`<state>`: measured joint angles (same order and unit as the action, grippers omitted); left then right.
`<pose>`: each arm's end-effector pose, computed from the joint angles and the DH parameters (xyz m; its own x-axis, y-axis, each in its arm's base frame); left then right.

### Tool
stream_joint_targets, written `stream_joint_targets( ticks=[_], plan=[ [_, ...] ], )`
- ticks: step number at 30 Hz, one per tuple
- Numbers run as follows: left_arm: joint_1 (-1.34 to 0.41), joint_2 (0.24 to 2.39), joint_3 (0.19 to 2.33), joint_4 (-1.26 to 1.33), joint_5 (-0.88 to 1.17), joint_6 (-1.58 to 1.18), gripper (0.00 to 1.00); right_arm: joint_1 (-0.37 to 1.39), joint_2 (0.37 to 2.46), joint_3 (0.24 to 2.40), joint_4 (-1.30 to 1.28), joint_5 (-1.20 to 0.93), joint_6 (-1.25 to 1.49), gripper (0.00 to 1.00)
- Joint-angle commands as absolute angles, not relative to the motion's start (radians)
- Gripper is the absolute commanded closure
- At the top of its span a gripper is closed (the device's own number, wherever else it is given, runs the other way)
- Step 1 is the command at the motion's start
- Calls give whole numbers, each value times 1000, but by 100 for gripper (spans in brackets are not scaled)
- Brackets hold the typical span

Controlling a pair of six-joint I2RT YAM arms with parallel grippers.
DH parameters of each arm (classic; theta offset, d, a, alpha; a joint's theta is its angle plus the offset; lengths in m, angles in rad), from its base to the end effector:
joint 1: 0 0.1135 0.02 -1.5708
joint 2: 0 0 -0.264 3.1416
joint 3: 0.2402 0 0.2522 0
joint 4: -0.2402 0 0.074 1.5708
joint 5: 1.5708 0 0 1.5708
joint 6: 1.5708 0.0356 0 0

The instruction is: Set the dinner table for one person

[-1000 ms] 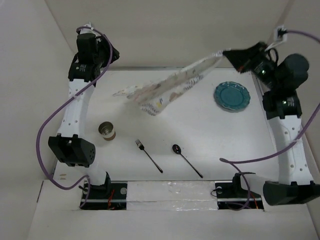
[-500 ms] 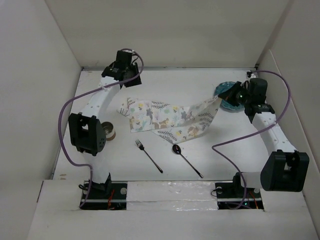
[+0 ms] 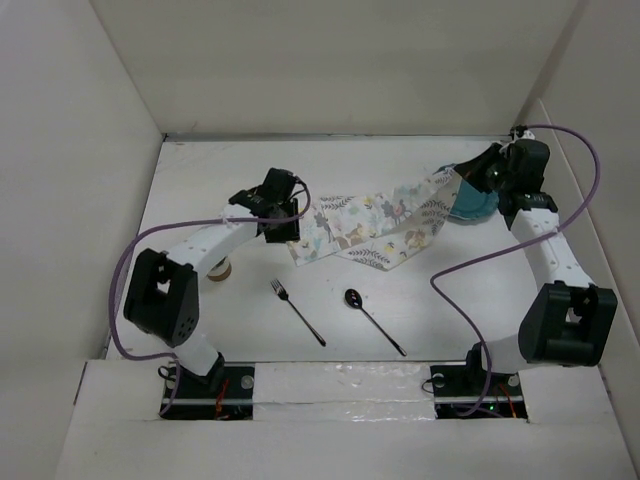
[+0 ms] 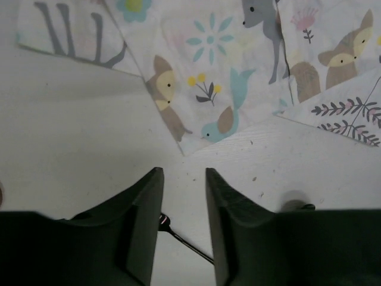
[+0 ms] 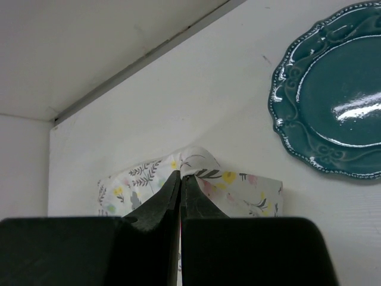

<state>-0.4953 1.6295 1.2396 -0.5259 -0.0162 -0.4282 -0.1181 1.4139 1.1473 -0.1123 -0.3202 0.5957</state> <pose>0.3096 -0.1666 0.2525 -0.8285 -0.0243 -0.5595 0.1347 0.9611 -0.2413 0.3300 -0.0279 0.3277 -0.4042 0.5843 -0.7037 0.0583 0.7843 0.6177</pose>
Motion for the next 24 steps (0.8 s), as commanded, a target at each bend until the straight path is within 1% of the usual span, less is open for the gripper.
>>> stream_joint_targets(
  ticks=[1,5,8,17,24],
  plan=[
    [-477,1502,1169,-465,-13,-502,65,-129,1394,1138,-64,-313,606,100],
    [-526,1497,1091,-453,-31,-546,61,-129,1381,1115,-43,-328,614,100],
    [-526,1506,1042,-404,-12,-577,59,-129,1385,1121,-52,-348,614,100],
    [-606,1608,1074,-365,-101,-614,57,-84,1359,1100,-71,-336,597,100],
    [-606,1681,1077,-367,-196,-626,57,-52,1335,1077,-81,-344,594,100]
  ],
)
